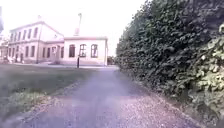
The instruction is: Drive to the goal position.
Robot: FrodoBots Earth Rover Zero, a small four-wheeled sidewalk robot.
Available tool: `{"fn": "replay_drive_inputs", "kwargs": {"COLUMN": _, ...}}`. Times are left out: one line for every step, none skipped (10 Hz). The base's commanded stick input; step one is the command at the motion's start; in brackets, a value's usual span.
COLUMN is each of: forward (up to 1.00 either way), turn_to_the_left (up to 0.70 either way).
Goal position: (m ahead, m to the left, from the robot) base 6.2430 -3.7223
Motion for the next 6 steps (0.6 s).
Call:
{"fn": "replay_drive_inputs", "kwargs": {"forward": 0.7, "turn_to_the_left": 0.0}}
{"fn": "replay_drive_inputs", "kwargs": {"forward": 0.7, "turn_to_the_left": 0.05}}
{"fn": "replay_drive_inputs", "kwargs": {"forward": 0.7, "turn_to_the_left": 0.11}}
{"fn": "replay_drive_inputs", "kwargs": {"forward": 0.7, "turn_to_the_left": 0.07}}
{"fn": "replay_drive_inputs", "kwargs": {"forward": 0.7, "turn_to_the_left": 0.0}}
{"fn": "replay_drive_inputs", "kwargs": {"forward": 0.7, "turn_to_the_left": 0.0}}
